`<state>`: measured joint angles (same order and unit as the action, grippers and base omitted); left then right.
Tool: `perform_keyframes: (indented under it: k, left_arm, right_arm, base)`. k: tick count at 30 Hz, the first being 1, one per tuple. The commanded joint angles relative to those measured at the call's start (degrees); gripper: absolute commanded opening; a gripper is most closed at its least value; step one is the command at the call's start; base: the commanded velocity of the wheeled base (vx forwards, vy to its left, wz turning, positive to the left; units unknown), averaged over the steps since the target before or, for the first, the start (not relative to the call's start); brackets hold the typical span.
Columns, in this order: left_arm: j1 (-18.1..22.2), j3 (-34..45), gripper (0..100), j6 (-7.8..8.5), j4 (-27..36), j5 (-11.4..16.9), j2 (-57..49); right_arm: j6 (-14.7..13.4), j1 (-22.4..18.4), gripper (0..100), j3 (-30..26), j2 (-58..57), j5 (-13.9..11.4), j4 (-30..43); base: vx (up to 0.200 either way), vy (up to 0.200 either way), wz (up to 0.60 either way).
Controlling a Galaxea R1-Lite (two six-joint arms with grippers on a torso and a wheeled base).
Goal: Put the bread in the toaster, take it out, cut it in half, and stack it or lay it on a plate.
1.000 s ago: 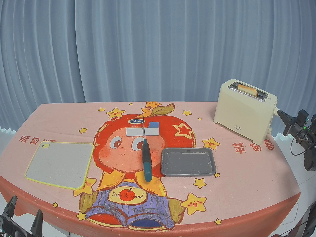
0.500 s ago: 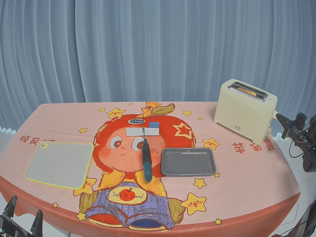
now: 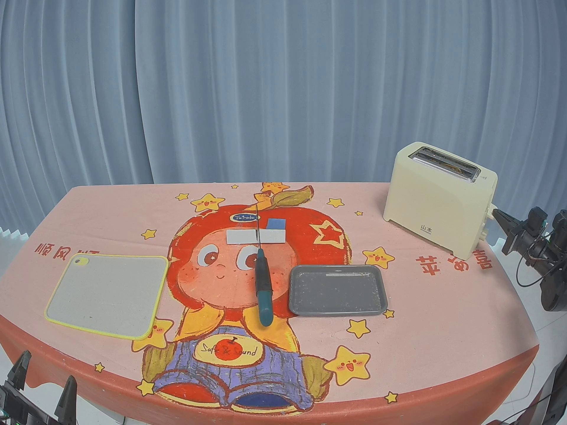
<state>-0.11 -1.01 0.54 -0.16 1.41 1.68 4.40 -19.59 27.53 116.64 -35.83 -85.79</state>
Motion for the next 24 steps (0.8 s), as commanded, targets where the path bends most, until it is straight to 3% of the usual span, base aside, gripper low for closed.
perform_keyframes:
  k: [1,24]
  left_arm:
    - [0.0,1.0,100,-0.01,0.0,0.0,0.0]
    - [0.0,1.0,100,-0.01,0.0,0.0,0.1]
  right_arm:
    - [0.1,0.0,0,0.0,1.0,0.0,0.1]
    - [0.3,0.1,0,-1.2,2.2,0.0,0.1]
  base:
    - [0.0,0.0,0.0]
    - [0.0,0.0,0.0]
